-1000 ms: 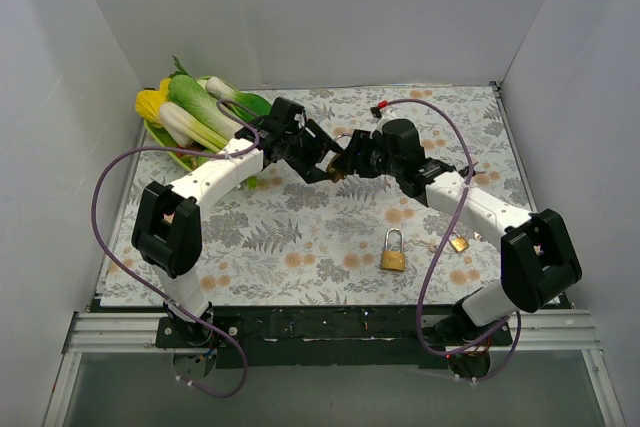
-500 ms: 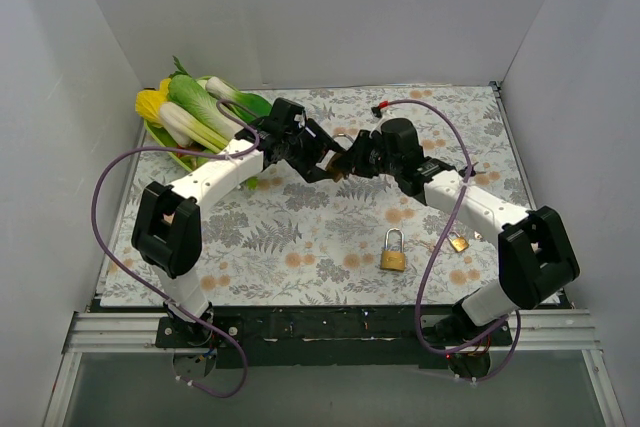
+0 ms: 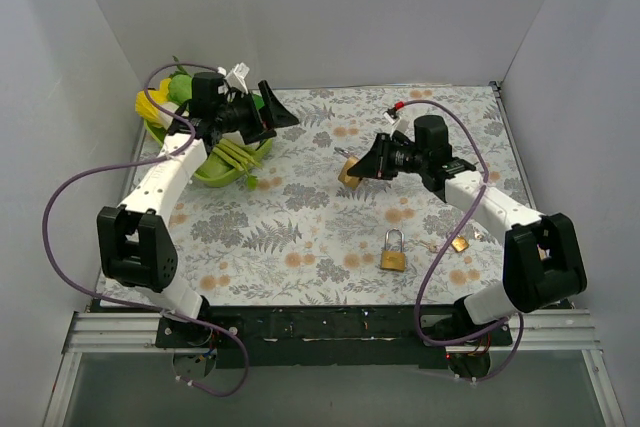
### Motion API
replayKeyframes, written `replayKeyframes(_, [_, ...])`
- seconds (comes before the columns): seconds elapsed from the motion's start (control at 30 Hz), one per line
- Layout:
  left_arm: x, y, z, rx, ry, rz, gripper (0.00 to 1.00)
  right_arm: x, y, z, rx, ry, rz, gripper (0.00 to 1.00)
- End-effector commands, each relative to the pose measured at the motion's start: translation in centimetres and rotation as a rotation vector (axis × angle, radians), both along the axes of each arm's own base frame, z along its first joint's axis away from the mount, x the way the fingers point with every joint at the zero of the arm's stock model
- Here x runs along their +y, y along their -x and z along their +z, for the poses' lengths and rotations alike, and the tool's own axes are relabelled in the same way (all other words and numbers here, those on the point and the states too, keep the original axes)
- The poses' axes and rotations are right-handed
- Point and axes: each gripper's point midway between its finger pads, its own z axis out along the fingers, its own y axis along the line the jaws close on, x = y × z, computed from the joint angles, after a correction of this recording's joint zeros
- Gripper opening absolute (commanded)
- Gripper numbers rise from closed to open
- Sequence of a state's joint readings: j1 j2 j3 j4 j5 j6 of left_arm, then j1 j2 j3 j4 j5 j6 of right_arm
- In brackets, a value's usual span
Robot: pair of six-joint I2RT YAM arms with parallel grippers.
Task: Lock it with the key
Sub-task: Pick up the lock from the center of the board, then lock the lock.
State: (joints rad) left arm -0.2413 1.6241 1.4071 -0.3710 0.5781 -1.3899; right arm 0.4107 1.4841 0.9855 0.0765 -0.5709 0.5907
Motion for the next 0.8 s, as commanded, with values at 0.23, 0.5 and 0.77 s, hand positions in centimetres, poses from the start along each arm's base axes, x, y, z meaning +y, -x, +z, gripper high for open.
replayKeyframes(0.23, [0.2,12.1,3.7,-0.983,-0.288,-0.807,0.98,-0.2,11.7,11.9,-0.406,-0.298,0.648,0.01])
replayKeyframes(0.5, [-4.0,15.6,4.3,-1.039,-0.198,-0.957,0.98,0.1,14.2,13.1,-0.477,-0.299,0.747,0.01])
replayKeyframes(0.77, [-6.3,19.0,5.2,-1.021,-0.114,-1.034,0.49,-0.1,14.2,15.1,-0.563,-0.251,0.750,0.01])
